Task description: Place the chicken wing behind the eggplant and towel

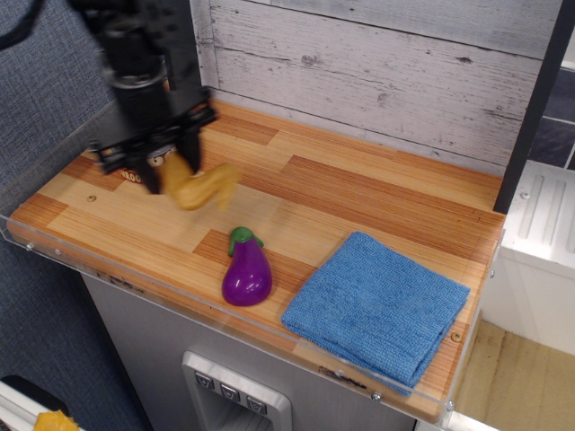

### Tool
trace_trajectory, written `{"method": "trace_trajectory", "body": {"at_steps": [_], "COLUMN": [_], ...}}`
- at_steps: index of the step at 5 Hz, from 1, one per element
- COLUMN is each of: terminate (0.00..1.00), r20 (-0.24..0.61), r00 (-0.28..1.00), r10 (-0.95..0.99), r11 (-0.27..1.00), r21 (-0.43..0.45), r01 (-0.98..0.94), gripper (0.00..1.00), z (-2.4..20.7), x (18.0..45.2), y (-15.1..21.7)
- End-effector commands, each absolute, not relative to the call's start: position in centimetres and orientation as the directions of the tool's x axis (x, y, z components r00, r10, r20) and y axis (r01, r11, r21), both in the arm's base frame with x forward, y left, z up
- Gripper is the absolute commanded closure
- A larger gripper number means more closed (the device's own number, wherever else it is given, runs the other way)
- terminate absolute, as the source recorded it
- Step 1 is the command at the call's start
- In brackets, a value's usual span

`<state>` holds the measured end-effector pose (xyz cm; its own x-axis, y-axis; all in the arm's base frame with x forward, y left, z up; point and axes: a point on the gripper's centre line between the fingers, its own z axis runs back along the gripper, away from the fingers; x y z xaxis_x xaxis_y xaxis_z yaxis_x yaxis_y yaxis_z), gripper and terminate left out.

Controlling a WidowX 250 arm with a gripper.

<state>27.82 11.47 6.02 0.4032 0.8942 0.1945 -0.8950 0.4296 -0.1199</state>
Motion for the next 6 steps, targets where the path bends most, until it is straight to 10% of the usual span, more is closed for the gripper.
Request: {"method": "trace_trajectory", "body": {"at_steps": [1,2,6], "terminate": [0.00,0.00,0.00], "r20": [0.238,0.368,0.236], "r00": [0.329,0.341,0.502], "r10": [0.914,0.865,0.832], "r11": [0.388,0.427,0.545], "r21": [-0.277,-0.182,-0.183], "r01": [-0.879,-0.886,-0.818], "gripper": [1.00,1.00,1.00], "z": [7.5,6.0,3.2], "x": [33.4,36.4,39.7], "y": [6.4,4.0,0.4]}}
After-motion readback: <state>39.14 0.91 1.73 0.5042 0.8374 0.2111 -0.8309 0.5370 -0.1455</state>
